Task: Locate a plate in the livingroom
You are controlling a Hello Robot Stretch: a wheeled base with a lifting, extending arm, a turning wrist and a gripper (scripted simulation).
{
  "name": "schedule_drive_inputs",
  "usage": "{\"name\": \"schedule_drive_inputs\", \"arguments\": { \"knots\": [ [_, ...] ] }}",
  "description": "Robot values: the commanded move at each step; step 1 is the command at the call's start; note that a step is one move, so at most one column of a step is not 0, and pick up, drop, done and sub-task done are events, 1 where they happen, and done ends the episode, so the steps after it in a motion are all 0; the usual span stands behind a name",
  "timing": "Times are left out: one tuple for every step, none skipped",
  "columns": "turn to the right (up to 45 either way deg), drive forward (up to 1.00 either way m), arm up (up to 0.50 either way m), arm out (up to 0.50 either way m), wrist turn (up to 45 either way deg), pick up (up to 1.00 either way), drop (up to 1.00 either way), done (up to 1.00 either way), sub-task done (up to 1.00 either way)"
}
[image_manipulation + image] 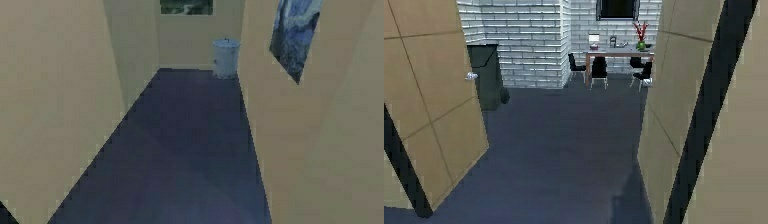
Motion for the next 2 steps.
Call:
{"name": "schedule_drive_inputs", "arguments": {
  "knots": [
    [0.0,0.75,0.00,0.00,0.0,0.00,0.00,0.00,0.00],
    [6.0,0.00,0.00,0.00,0.0,0.00,0.00,0.00,0.00]
  ]
}}
